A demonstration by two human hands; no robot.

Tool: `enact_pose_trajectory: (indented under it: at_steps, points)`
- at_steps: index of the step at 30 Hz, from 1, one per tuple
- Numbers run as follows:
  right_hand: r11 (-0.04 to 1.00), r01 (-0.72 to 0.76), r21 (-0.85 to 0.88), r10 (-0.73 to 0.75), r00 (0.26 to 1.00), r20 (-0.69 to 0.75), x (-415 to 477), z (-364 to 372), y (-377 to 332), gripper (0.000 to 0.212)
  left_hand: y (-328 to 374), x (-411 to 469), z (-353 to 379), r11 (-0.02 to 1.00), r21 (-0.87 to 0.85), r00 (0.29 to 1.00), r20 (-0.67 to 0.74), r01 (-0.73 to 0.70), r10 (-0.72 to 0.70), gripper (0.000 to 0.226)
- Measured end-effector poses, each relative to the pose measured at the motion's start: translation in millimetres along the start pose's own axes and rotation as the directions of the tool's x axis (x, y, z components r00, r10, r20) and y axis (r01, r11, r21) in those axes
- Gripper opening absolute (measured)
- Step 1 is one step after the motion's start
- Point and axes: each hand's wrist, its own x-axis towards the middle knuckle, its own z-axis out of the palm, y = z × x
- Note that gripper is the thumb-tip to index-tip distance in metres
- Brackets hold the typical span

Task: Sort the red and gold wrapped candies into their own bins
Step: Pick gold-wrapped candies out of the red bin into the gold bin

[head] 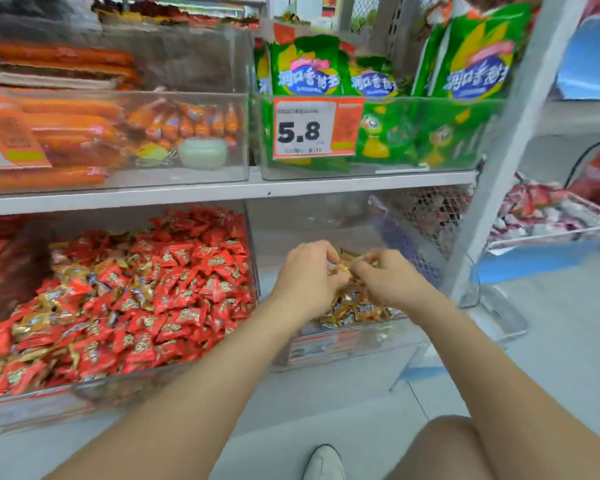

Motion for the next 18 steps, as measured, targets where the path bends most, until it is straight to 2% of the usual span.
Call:
enact_pose_trajectory:
  at_steps: [2, 4, 7, 10, 12, 15, 18]
  points:
    - [0.996, -0.005, 0.084, 0.000, 0.999, 0.049, 0, -1, -3, 0.030, -3, 10, 4, 0.998, -0.015, 0.980, 0.189, 0.065, -0.061, 0.055]
    - [0.993, 0.043, 0.110, -0.050, 0.997, 0.062, 1, -5, -7, 0.027, -2, 9, 1, 0.998, 0.005, 0.957, 0.284, 0.068, -0.066, 0.056]
    - [0.990, 0.139, -0.016, -0.139, 0.990, -0.004, -2, -8, -18, 0.025, -1, -14, -17, 0.971, 0.201, 0.987, 0.123, -0.127, 0.104, 0.030]
    - [0.977, 0.214, -0.021, -0.214, 0.977, -0.015, -13, 0, -42, 0.020, -11, -56, -55, 0.918, 0.231, 0.936, -0.064, -0.322, 0.345, 0.013]
    - [0.960, 0.279, 0.022, -0.279, 0.960, 0.018, -28, 12, -70, 0.019, -30, -80, -80, 0.901, 0.254, 0.903, -0.162, -0.351, 0.398, 0.004]
    - [0.909, 0.408, 0.080, -0.412, 0.910, 0.045, -58, 39, -120, 0.020, -71, -112, -116, 0.944, 0.265, 0.924, -0.271, -0.197, 0.269, 0.017]
    - [0.830, 0.552, 0.085, -0.558, 0.814, 0.161, -84, 72, -161, 0.017, -120, -138, -144, 0.949, 0.304, 0.961, -0.276, 0.090, -0.003, 0.023]
